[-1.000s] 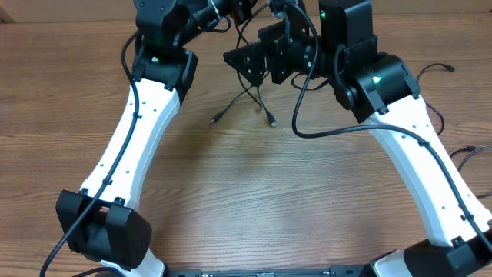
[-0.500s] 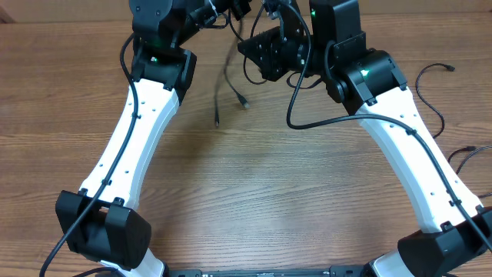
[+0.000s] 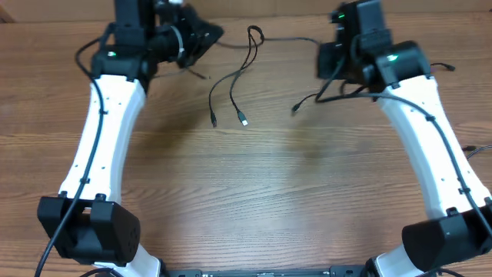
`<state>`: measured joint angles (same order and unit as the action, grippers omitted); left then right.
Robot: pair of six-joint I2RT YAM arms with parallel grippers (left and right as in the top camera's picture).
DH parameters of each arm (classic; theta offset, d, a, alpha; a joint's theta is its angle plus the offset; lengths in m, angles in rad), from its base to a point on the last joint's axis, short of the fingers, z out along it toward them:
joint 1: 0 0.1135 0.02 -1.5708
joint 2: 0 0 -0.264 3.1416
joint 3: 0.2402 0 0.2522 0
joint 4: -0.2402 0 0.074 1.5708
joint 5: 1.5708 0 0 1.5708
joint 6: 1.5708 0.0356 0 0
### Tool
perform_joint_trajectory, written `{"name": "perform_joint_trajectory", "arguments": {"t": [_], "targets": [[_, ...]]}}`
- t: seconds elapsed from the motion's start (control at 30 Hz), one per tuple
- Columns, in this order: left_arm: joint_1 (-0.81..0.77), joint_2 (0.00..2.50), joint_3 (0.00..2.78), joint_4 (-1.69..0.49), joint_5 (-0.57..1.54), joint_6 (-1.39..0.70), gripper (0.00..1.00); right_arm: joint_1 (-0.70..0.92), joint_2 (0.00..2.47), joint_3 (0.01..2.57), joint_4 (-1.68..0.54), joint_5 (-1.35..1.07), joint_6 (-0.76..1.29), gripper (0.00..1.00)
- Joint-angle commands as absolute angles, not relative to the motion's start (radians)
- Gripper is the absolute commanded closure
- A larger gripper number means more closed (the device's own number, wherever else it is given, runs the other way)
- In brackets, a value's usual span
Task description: Untangle cables
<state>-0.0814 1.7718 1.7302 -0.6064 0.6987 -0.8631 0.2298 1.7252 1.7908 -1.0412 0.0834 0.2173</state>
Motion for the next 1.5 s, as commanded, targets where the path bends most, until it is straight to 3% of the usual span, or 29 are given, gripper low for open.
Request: {"name": "perform_joint_trajectory", "arguments": {"t": [0.0,0.03,0.2,0.47,0.67,0.83,0.9,1.0,1.27,1.37,1.47], "targets": [[0.006,1.748,1.739,-0.755,0.698,-0.495,0.96,0.118,1.675,1.795,-1.053,0.289,0.326,0.96],[0.042,1.748,1.739,-0.825,0.671,-0.407,0.96,0.069,1.657,1.795,-1.064,0.341,0.369,0.96],[0.19,1.748,1.739,-0.982,0.504,-0.387,0.96,-0.112,1.593,1.795,-1.075,0.372,0.406,0.96],[0.382,1.748,1.74,-0.972,0.532,-0.388,0.96,-0.36,1.539,1.795,-1.073,0.183,0.419,0.96],[0.357,1.748,1.739,-0.945,0.778,-0.334,0.96,-0.355,1.539,1.795,-1.016,-0.106,0.336,0.96],[0.276,1.748,1.74,-0.955,0.855,-0.07,0.96,-0.358,1.539,1.795,-1.013,0.035,0.37,0.96],[0.274,1.748,1.739,-0.967,0.776,-0.072,0.96,-0.369,1.539,1.795,-1.034,0.199,0.421,0.96],[0.302,1.748,1.74,-0.968,0.521,-0.251,0.96,-0.421,1.539,1.795,-1.069,0.395,0.568,0.96],[0.436,1.742,1.756,-0.942,0.322,-0.373,0.96,-0.588,1.539,1.795,-1.06,0.372,0.655,0.96],[0.484,1.739,1.758,-0.939,0.378,-0.417,0.96,-0.644,1.539,1.795,-1.061,0.272,0.655,0.96],[0.461,1.739,1.758,-0.909,0.742,-0.37,0.96,-0.643,1.539,1.795,-0.992,-0.112,0.529,0.96]]}}
